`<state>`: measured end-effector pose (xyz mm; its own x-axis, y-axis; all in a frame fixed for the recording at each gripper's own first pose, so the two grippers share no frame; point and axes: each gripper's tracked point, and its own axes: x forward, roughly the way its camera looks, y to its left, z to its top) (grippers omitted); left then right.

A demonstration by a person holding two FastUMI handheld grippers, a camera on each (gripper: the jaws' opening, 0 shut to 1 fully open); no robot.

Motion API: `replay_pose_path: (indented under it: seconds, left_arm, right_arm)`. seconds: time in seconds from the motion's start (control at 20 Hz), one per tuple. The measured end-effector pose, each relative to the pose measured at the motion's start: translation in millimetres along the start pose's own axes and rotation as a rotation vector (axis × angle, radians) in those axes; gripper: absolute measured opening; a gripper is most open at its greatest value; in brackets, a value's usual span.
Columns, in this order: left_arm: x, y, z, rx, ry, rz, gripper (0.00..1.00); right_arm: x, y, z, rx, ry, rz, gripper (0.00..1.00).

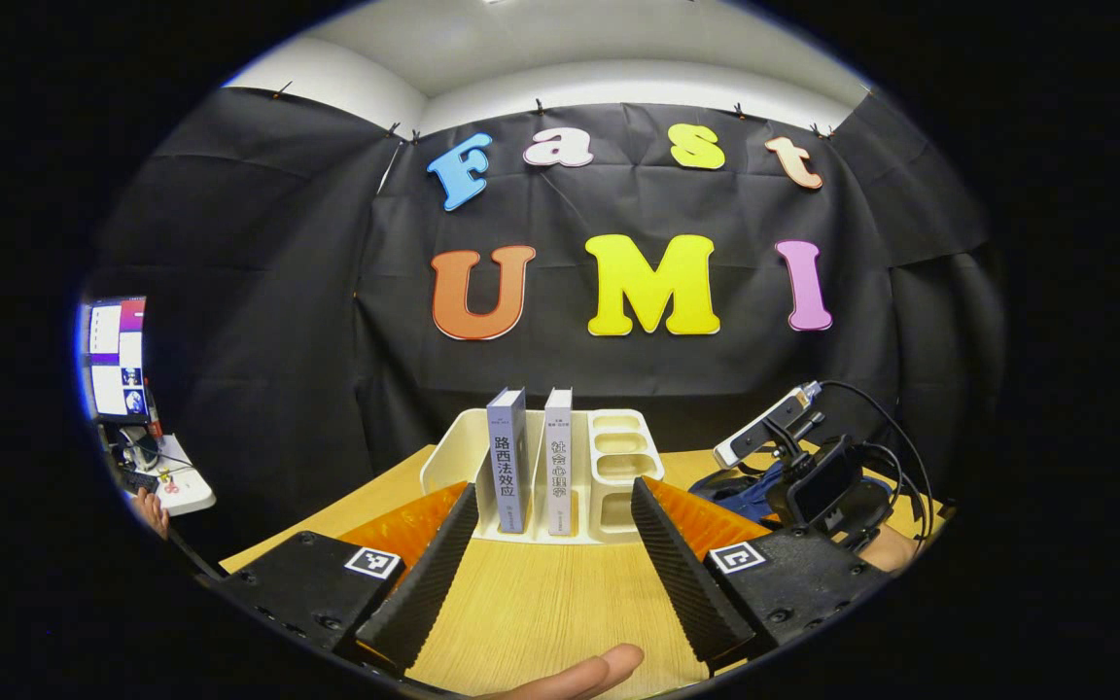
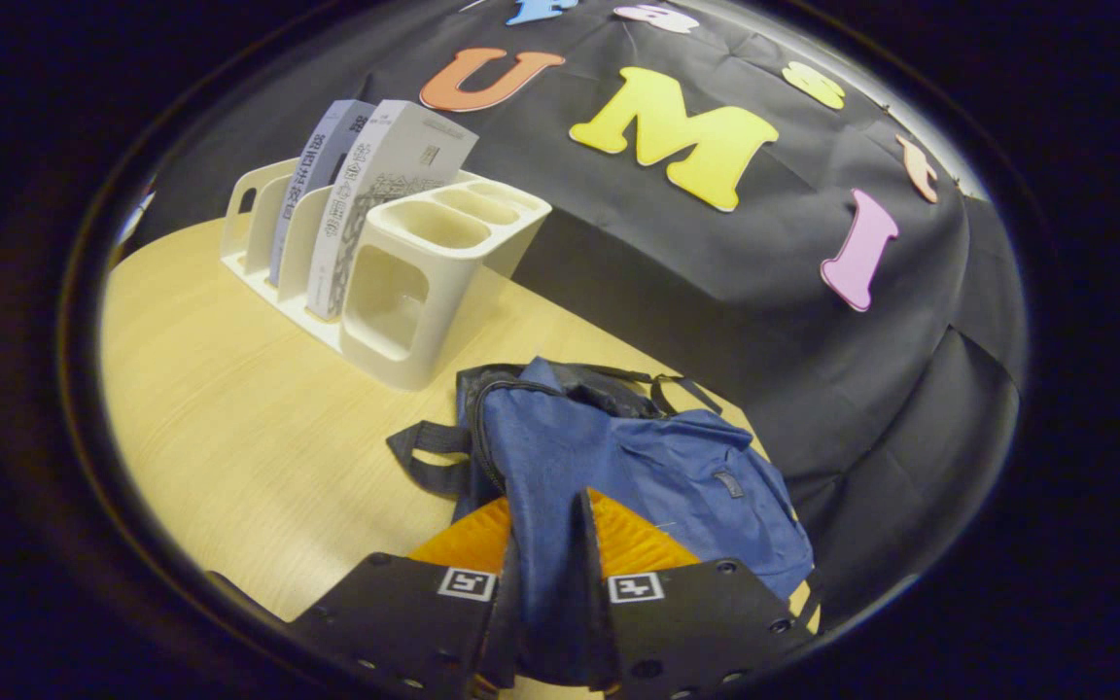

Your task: Open the schoolbag, grab two books from the bookshelf and put them into the schoolbag.

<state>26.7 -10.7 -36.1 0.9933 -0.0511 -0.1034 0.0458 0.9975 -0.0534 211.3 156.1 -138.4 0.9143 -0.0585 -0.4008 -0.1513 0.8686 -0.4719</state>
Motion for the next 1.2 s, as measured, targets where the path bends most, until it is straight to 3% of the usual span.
replay_pose_path:
  seconds: [0.1,0.25,0.3,0.55,0.65,1.0,1.05,1.2]
  left_arm:
    - [3,-5,-4,-0.002,0.014,-0.015,0.99]
    - [4,-6,-6,0.001,0.022,-0.014,0.99]
    - [5,-8,-6,0.003,0.019,-0.015,0.99]
    - [19,-8,-18,0.039,0.054,0.003,0.99]
    - [22,4,-11,0.033,0.038,0.070,1.00]
    - [45,-15,-17,-0.033,0.069,0.018,0.99]
    - [52,-15,-17,-0.038,0.076,0.007,0.99]
    - [70,-6,-4,-0.006,0.072,0.029,0.99]
  right_arm:
    - [-1,-1,2,-0.009,-0.016,0.007,0.11]
    - [0,-7,-2,0.012,-0.005,0.028,0.10]
    - [-2,-9,0,0.019,-0.011,0.042,0.03]
    - [-13,-40,20,0.029,-0.044,0.078,0.02]
    - [-15,-57,25,0.068,-0.060,0.099,0.02]
    - [-17,-115,36,0.134,-0.075,0.169,0.05]
    - [-17,-118,40,0.136,-0.084,0.182,0.02]
    - [-18,-142,55,0.126,-0.120,0.186,0.02]
